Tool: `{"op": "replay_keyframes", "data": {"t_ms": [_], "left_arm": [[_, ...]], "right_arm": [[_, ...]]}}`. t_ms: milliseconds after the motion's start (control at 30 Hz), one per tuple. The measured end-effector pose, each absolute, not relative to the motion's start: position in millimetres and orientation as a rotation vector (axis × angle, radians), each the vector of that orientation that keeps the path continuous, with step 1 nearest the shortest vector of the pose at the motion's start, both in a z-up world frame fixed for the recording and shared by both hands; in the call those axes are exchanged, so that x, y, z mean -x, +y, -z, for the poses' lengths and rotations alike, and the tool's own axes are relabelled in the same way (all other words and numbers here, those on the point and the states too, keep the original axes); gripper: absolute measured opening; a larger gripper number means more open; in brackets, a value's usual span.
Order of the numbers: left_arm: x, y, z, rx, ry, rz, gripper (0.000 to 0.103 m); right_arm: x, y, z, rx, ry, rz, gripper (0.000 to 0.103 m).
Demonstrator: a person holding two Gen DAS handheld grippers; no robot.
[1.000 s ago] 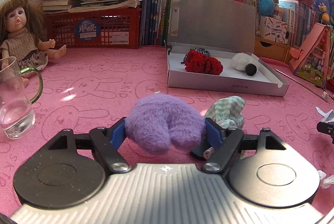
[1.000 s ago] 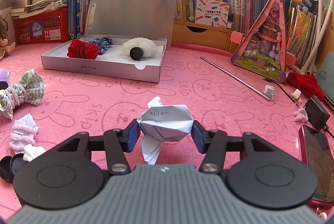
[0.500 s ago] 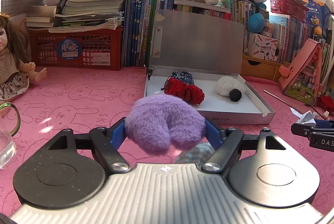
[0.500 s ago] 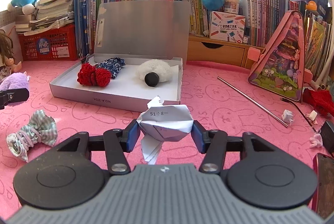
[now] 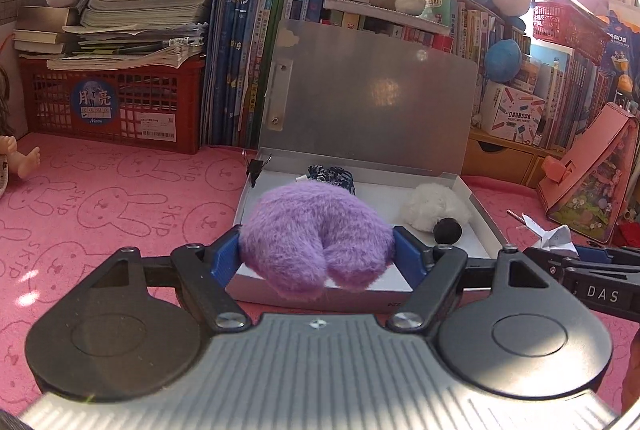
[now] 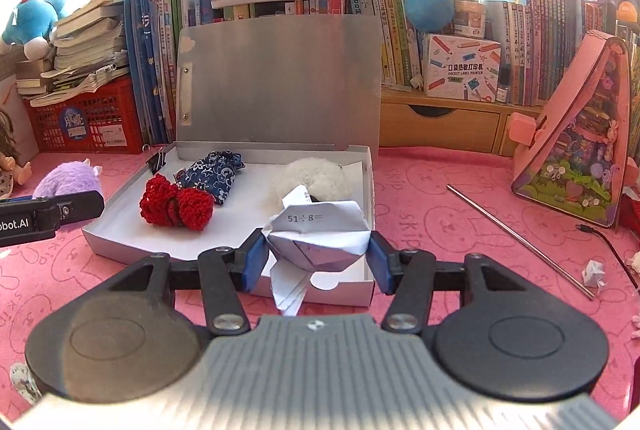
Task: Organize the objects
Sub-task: 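Carry the purple plush into the box with the left tool while the right tool carries the paper, then open both tools, releasing the purple plush and white paper inside the box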
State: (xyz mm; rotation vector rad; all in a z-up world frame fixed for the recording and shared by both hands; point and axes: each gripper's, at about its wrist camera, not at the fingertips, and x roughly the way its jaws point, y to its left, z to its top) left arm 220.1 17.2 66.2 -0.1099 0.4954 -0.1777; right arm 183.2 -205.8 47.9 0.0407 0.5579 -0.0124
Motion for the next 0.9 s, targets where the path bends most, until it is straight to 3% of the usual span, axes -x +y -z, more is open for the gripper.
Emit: {"op": "replay_keyframes", "data": {"t_ms": [367, 733, 833, 867, 900], "left_arm": [[-278, -3, -46, 0.078, 0.594, 0.2, 0.081], [-305, -10, -29, 0.104, 0.69, 0.193, 0.081], [-308, -9, -25, 0.12, 0.712, 0.183, 0.081], [-308, -8, -25, 0.121, 0.713, 0.183, 0.082], [-307, -8, -26, 0.119, 0.711, 0.183, 0.082]], "right_arm": [[-247, -233, -26, -0.169, 0.72, -0.042, 0.058], [-269, -234, -14, -0.225, 0.75, -0.067, 0.059], [-270, -232, -11, -0.224, 0.748, -0.068, 0.063], [-269, -231, -12, -0.221, 0.743, -0.063, 0.071], [-269, -231, -12, -0.22, 0.737, -0.06, 0.072]]}}
